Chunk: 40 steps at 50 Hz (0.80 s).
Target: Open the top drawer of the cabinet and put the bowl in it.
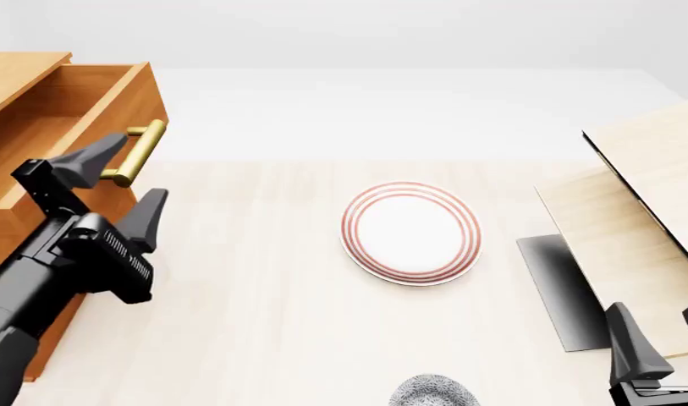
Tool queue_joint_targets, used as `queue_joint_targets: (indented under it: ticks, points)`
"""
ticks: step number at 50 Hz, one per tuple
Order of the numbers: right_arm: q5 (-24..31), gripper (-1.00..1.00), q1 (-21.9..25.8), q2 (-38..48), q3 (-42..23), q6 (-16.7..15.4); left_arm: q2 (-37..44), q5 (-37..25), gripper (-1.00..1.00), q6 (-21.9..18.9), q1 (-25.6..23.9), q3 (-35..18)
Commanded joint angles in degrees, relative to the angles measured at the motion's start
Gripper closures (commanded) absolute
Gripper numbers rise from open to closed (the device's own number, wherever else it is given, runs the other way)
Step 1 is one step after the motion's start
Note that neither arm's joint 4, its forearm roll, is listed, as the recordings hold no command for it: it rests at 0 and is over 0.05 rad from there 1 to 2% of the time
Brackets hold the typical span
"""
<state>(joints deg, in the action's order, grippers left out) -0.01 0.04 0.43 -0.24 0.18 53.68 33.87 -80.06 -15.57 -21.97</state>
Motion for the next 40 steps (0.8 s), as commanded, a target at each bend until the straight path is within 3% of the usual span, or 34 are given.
queue_joint_targets:
  ticks: [1,8,23,40]
  points:
    - [0.0,-1.0,0.0,0.0,0.0,0.0,-4.5,-5.7,-1.0,3.7,-3.8,-1.8]
    - [0.0,-1.0,0.0,-0.1,0.0,0.0,-6.5,-9.4,-1.0,6.9,-4.9,-2.9]
    - [0.0,-1.0,0.0,-0.1,0.0,0.0,-14.3,-29.2,-1.0,24.5,-3.3,-12.3]
    - [0.0,-1.0,0.0,0.0,0.0,-0.1,-15.3,-46.8,-1.0,39.4,0.4,-24.3]
